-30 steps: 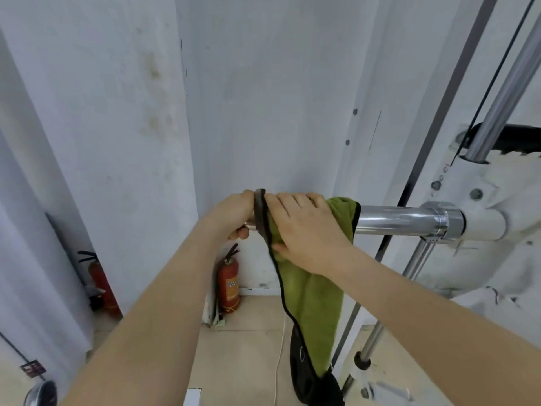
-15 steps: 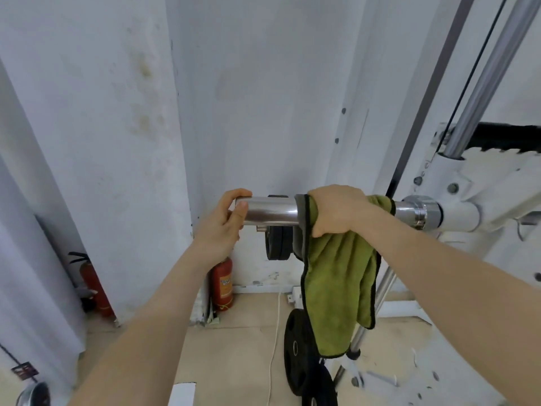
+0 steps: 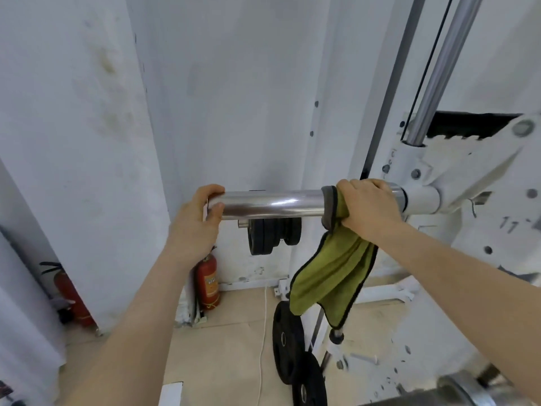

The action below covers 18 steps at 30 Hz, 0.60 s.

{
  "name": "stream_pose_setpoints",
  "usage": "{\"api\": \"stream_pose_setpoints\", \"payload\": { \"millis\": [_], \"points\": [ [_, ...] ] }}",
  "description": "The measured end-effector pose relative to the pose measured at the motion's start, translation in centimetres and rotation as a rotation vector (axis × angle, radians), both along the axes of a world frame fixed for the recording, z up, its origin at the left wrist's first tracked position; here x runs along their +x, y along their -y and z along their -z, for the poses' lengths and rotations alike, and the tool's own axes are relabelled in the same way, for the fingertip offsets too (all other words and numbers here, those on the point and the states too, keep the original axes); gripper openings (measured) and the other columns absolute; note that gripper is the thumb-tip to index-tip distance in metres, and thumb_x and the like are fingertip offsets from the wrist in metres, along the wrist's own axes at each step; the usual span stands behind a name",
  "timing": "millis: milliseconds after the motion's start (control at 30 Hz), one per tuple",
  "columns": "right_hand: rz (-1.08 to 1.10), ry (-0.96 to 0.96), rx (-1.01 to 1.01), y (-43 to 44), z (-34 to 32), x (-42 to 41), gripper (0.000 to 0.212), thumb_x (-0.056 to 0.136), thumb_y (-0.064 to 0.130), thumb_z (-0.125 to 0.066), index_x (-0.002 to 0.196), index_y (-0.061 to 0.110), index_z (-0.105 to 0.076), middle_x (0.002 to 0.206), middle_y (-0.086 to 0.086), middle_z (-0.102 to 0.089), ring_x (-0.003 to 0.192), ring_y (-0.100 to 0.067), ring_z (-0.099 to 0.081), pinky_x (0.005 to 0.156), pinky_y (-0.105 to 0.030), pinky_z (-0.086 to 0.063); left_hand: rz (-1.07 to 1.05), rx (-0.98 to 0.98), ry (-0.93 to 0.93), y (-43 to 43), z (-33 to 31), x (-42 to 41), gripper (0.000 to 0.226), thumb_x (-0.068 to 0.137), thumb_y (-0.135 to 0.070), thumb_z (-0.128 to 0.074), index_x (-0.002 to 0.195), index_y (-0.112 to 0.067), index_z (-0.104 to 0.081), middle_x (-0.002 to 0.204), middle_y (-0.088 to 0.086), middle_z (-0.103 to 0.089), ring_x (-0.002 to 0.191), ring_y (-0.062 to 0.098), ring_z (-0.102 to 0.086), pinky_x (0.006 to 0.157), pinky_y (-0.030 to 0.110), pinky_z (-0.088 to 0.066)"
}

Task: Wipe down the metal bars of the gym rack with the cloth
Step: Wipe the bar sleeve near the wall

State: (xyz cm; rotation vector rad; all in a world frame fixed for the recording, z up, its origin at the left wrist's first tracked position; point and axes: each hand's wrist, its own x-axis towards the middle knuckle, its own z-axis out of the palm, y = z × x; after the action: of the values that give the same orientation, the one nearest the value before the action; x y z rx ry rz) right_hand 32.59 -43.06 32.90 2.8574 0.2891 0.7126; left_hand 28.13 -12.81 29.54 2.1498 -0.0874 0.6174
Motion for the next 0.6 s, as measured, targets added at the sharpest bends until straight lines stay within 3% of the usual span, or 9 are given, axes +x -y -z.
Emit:
{"api": "stream_pose_setpoints", "payload": {
  "millis": [67,133,233,300,367,400,500,600],
  "points": [
    [0.045,0.029,-0.006,-0.5,0.3,0.0,0.035,0.072,0.021,-0.067,0.102,0.018,-0.051,0.096,-0.001,-0.062,0.093,-0.024,-0.059,0.097,-0.039,-0.035,-0.184,0.468,0.169,1.6,-0.8,-0.1,0.040,0.083,-0.012,-0.054,0.120,-0.027,-0.058,0.134,-0.004,-0.053,0.128,0.022,-0.045,0.112,0.048,-0.024],
    [0.069,0.057,0.035,-1.3,0.6,-0.1,0.033,0.072,0.017,-0.067,0.101,0.017,-0.052,0.095,-0.001,-0.062,0.092,-0.025,-0.059,0.099,-0.039,-0.034,-0.146,0.798,0.140,5.3,-1.5,0.3,0.054,0.076,-0.016,-0.058,0.129,-0.024,-0.051,0.140,-0.002,-0.048,0.134,0.021,-0.038,0.116,0.051,-0.007],
    [0.000,0.106,0.017,-0.2,1.1,0.0,0.035,0.072,0.012,-0.067,0.103,0.019,-0.053,0.098,0.000,-0.063,0.096,-0.024,-0.058,0.101,-0.037,-0.032,-0.182,1.046,0.044,10.2,-0.8,1.7,0.072,0.071,-0.029,-0.075,0.133,-0.013,-0.042,0.122,0.009,-0.055,0.117,0.030,-0.050,0.113,0.049,-0.027],
    [-0.034,0.120,-0.022,0.9,1.3,0.1,0.039,0.072,0.009,-0.066,0.108,0.018,-0.053,0.101,-0.001,-0.063,0.101,-0.024,-0.057,0.106,-0.039,-0.031,-0.255,1.077,0.114,10.9,-0.6,2.9,0.065,0.062,-0.028,-0.083,0.118,-0.013,-0.052,0.099,0.010,-0.060,0.093,0.030,-0.058,0.093,0.043,-0.044],
    [-0.027,0.138,-0.037,1.7,1.5,0.1,0.044,0.074,0.007,-0.066,0.114,0.016,-0.054,0.109,-0.004,-0.062,0.113,-0.026,-0.054,0.111,-0.046,-0.026,-0.211,1.091,0.123,10.2,-1.7,4.2,0.045,0.067,-0.033,-0.077,0.103,-0.018,-0.054,0.082,0.003,-0.059,0.076,0.025,-0.058,0.070,0.035,-0.045],
    [-0.009,0.160,-0.036,2.4,1.7,0.1,0.046,0.074,0.007,-0.068,0.118,0.015,-0.055,0.117,-0.006,-0.061,0.122,-0.026,-0.049,0.112,-0.050,-0.023,-0.131,1.071,0.026,9.7,-2.7,5.0,0.039,0.069,-0.039,-0.072,0.097,-0.021,-0.052,0.078,-0.002,-0.057,0.072,0.022,-0.057,0.064,0.030,-0.042],
    [0.091,0.176,-0.008,4.3,1.7,0.3,0.059,0.072,0.012,-0.075,0.127,0.014,-0.053,0.143,-0.008,-0.045,0.143,-0.026,-0.026,0.113,-0.055,-0.018,0.241,0.911,-0.484,9.1,-6.7,6.9,0.037,0.063,-0.047,-0.072,0.090,-0.027,-0.056,0.078,-0.005,-0.062,0.070,0.015,-0.060,0.063,0.029,-0.047],
    [0.201,0.136,0.056,4.1,1.7,0.7,0.056,0.069,0.014,-0.077,0.121,0.014,-0.056,0.141,-0.008,-0.043,0.142,-0.025,-0.025,0.114,-0.051,-0.018,0.410,0.805,-0.636,9.2,-7.5,7.7,0.027,0.066,-0.038,-0.075,0.083,-0.027,-0.058,0.071,0.001,-0.069,0.063,0.016,-0.066,0.072,0.033,-0.055]
  ]
}}
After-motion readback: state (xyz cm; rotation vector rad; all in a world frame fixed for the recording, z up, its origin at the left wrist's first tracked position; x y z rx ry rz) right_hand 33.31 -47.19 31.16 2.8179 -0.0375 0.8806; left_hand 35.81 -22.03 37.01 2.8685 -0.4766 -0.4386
